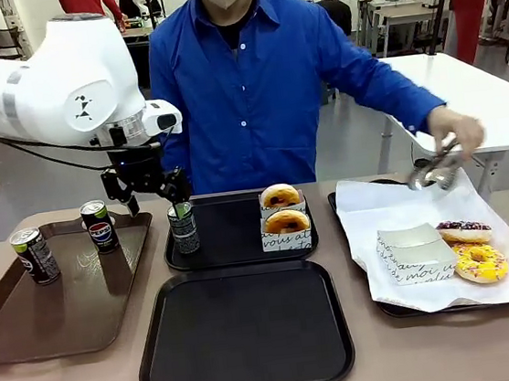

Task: Set up donuts and drinks on trays.
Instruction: Pick up one Pepsi coke and place it on the Flat Tray, then pick up one Pepsi coke from the Handle tray and place it on the Flat Tray without a Pepsi coke.

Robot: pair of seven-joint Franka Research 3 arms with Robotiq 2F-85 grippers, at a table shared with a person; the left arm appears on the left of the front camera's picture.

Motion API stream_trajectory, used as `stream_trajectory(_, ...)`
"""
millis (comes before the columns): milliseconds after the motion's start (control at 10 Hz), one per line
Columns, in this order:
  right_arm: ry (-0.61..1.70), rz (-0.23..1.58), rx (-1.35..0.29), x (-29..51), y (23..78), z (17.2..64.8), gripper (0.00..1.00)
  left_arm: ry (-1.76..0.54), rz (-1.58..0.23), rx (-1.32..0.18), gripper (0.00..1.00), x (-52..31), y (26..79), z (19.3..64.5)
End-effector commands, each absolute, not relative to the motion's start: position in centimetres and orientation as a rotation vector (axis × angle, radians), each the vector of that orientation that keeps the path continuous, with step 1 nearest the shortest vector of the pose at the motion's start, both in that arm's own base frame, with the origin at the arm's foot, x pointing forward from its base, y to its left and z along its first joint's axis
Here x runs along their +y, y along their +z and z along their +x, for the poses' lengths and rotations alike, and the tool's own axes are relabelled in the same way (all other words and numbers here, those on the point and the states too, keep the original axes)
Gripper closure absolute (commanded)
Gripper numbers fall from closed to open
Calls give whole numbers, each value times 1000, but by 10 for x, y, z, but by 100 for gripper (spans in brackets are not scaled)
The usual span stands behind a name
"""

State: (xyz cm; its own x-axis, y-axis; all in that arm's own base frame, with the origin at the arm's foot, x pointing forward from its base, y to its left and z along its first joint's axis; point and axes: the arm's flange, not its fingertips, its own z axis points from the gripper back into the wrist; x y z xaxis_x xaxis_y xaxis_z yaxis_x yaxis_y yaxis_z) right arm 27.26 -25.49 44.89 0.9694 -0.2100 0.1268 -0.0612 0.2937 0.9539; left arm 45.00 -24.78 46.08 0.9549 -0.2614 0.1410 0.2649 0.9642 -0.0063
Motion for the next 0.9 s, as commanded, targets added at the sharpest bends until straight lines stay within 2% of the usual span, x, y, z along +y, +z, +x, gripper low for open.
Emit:
stream_trajectory(0,-98,1282,-252,-256,450,271,0,-255,-41,-113,0,-230,455,440)
stream_trajectory(700,-98,1282,-252,-256,450,271,0,-267,-34,-133,0,-248,460,446)
stream_trajectory(800,-98,1282,-252,-256,450,271,0,-221,-51,-196,0,-230,496,460)
